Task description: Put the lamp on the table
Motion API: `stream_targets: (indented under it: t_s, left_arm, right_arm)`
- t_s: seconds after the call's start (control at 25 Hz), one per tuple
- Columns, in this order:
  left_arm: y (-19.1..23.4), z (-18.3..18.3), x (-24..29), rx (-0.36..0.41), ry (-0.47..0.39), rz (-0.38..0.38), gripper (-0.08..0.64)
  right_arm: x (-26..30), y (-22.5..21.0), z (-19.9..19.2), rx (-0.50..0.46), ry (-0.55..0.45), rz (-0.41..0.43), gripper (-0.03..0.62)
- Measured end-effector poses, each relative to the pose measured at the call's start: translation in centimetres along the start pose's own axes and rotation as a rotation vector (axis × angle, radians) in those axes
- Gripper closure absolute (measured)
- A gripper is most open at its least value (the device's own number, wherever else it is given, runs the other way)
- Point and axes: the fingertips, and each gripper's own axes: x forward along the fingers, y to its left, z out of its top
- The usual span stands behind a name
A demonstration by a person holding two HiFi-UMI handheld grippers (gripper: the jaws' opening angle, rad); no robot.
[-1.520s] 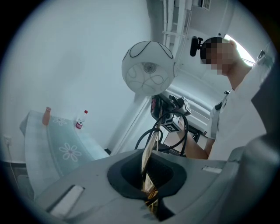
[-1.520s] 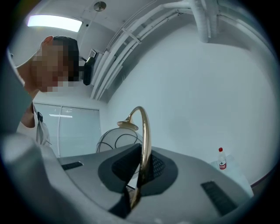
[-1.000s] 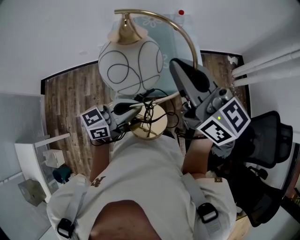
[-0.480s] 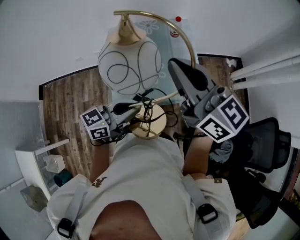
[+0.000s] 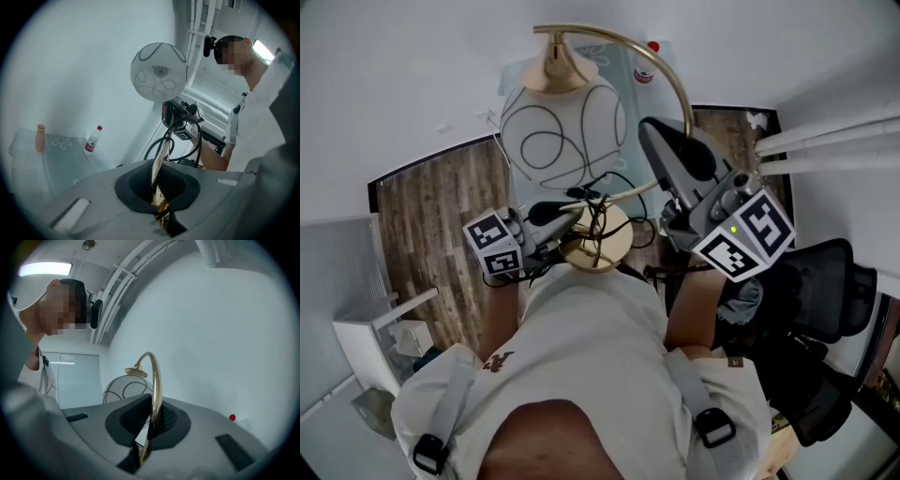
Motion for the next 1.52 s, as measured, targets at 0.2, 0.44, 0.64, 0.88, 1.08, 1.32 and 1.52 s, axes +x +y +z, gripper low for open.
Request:
stream_targets:
  t_s: [0.2, 0.44, 0.64, 0.88, 1.08, 1.32, 1.52]
  left_arm:
    - [3.4, 0.9, 1.0, 0.014, 0.008, -0.001, 0.560]
    - [7.3, 1.4, 1.9, 0.016, 0.019, -0.002, 0.560]
    - [10.5, 1.7, 2.6, 0.022, 0.021, -0.005, 0.560]
    - [14.2, 1.3, 3.7, 0.025, 0.017, -0.011, 0.560]
    - [17.1, 0.9, 4.7, 0.025, 0.005, -0.014, 0.560]
    - [18.9, 0.6, 5.1, 0.063, 0.007, -0.021, 0.560]
    - [21.0, 0.5, 6.4, 0.083, 0.020, -0.015, 0.560]
  right_arm:
    - [1.9, -2.7, -0.5, 0.004, 0.004, 0.001, 0.592]
    - [4.0, -5.9, -1.5, 0.032, 0.009, -0.006, 0.592]
    - [5.9, -8.1, -2.4, 0.032, 0.013, -0.005, 0.592]
    - [7.7, -10.7, -4.0, -0.013, 0.013, 0.004, 0.592]
    - [9.0, -12.5, -4.9, -0.043, -0.001, 0.028, 0.592]
    - [9.3, -12.9, -5.5, -0.062, -0.038, 0.058, 0.592]
    - [9.7, -15.1, -6.4, -0.079, -0.036, 0.057, 0.591]
